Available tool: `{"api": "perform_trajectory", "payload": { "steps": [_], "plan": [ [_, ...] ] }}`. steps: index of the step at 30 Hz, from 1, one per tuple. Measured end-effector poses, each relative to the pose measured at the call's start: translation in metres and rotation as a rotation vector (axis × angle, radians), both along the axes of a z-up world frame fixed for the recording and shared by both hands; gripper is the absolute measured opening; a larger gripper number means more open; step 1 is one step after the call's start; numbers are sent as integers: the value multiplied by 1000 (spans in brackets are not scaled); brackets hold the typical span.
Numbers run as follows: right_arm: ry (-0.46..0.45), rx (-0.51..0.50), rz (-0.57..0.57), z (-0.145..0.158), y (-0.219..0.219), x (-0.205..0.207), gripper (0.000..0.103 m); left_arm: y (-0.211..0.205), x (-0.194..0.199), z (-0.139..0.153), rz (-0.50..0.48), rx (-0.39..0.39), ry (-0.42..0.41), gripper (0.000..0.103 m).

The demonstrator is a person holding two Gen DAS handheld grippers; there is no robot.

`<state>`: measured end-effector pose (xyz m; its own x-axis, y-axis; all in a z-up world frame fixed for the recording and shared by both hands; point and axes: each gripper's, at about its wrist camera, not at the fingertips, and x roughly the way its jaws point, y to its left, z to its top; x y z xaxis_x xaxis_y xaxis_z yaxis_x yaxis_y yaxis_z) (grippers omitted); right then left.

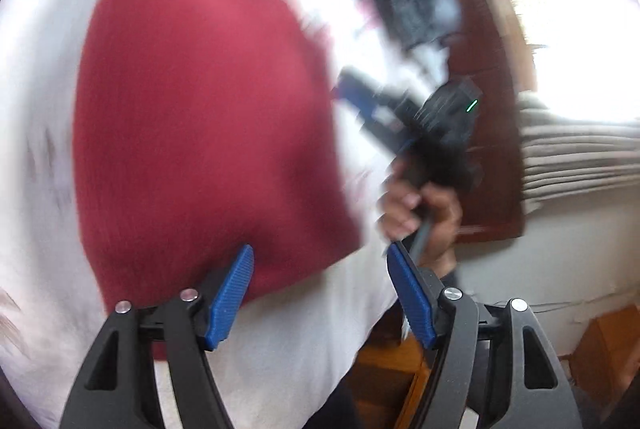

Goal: Fold small clothes

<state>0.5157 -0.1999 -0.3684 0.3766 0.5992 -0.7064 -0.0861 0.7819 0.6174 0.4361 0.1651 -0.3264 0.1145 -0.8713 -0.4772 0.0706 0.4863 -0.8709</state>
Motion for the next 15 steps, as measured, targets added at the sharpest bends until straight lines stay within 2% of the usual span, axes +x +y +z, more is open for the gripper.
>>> {"api": "perform_trajectory", "payload": {
  "steps": [2, 3, 4, 5, 7, 8, 9, 10, 11, 12, 15],
  "plan": [
    [65, -6, 47, -8, 11, 14, 35, 14, 21, 9, 60, 3, -29, 73],
    [114, -22, 66, -17, 16, 20, 30, 15, 31, 9, 71, 3, -29, 73],
    [125, -44, 79, -22, 21, 26, 11, 15, 43, 5, 79, 22, -22, 73],
    [97, -82, 91, -21, 28, 27, 9, 14, 52, 1, 79, 58, -16, 73],
    [-16, -89, 96, -9, 35, 23, 8, 14, 70, -12, 92, 148, -3, 73],
    [-54, -114, 85, -8, 37, 23, 8, 15, 76, -23, 101, 164, 21, 73],
    [-41, -147, 71, -18, 40, 28, 8, 15, 79, -35, 98, 169, 53, 73],
    [14, -175, 65, -34, 41, 32, 9, 17, 83, -46, 94, 179, 70, 69],
    [51, -186, 72, -47, 42, 34, 8, 16, 84, -47, 94, 186, 72, 66],
    [49, -183, 71, -45, 39, 34, 9, 14, 84, -44, 93, 186, 70, 66],
    [14, -138, 38, -14, 23, 19, 19, 17, 70, -12, 73, 168, -17, 67]
  ]
}}
